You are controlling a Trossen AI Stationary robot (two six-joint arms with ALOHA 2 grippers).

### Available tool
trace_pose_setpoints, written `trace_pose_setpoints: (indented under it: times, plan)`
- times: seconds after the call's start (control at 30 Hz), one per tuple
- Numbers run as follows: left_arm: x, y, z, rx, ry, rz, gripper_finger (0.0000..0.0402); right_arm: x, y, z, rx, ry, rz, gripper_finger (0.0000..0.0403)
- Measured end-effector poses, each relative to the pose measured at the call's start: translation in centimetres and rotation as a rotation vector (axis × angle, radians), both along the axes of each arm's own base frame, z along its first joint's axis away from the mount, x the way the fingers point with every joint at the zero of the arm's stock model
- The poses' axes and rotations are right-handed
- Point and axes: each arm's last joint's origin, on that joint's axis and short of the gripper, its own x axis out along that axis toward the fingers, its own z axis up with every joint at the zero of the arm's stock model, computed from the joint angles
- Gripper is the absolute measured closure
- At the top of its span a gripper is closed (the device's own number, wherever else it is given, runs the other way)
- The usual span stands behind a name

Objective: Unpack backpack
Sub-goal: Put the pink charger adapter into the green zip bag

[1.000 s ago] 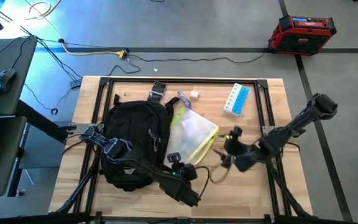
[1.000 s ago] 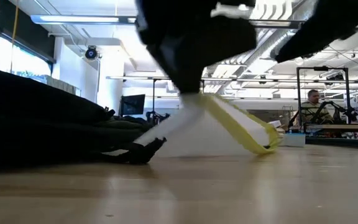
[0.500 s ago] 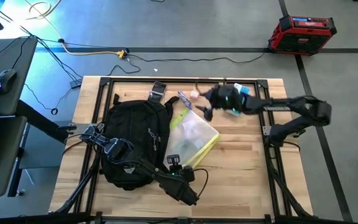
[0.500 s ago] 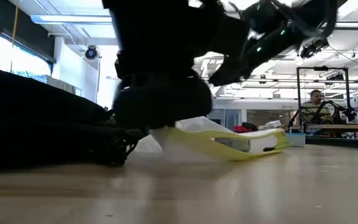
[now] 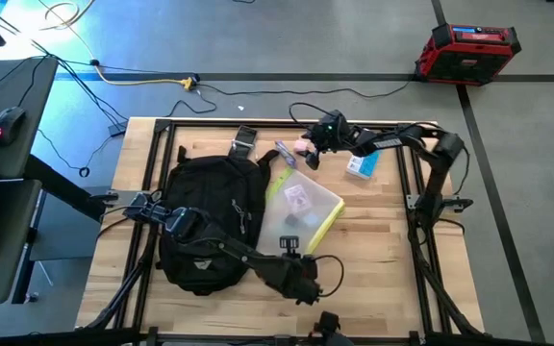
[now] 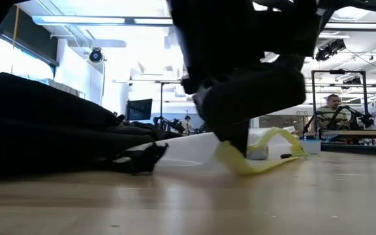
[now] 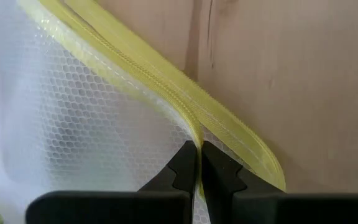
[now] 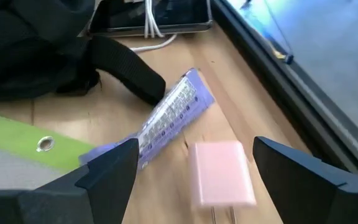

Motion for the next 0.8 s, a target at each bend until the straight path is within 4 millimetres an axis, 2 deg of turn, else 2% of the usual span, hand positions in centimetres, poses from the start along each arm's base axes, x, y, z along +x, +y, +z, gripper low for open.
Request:
trace_pose_setpoints:
  times: [0.17,0.27,0.37,0.47,0.5,0.57,0.7,0.8]
  plan:
    - [0.3,0.5,0.0,-0.024,0.002,0.006,0.0401,1.0,-1.0,-2.1,0.014,0.112,-0.035,0.0103]
    - [0.3,0.5,0.0,-0.028,-0.004,0.011,0.0401,1.3,-1.3,-2.2,-0.011,0.169,-0.057,0.0111]
    - [0.4,0.4,0.1,-0.032,-0.019,0.011,0.0401,1.3,-1.4,-2.2,-0.021,0.208,-0.065,0.015]
    - [0.5,0.3,0.1,-0.037,-0.028,0.016,0.0401,0.9,-1.5,-2.3,-0.014,0.247,-0.087,0.0228]
    - [0.5,0.3,0.1,-0.039,-0.03,0.019,0.0401,0.8,-1.5,-2.2,-0.012,0.259,-0.093,0.0239]
    - [0.5,0.3,0.1,-0.041,-0.033,0.026,0.0401,0.5,-1.5,-2.0,0.005,0.275,-0.096,0.0237]
    - [0.4,0.1,0.1,-0.039,-0.042,0.04,0.0401,-0.4,-0.8,-0.2,0.032,0.312,-0.101,0.0237]
    - [0.1,-0.3,0.1,-0.02,-0.056,0.047,0.0401,-1.1,0.6,2.8,0.028,0.274,-0.097,0.0237]
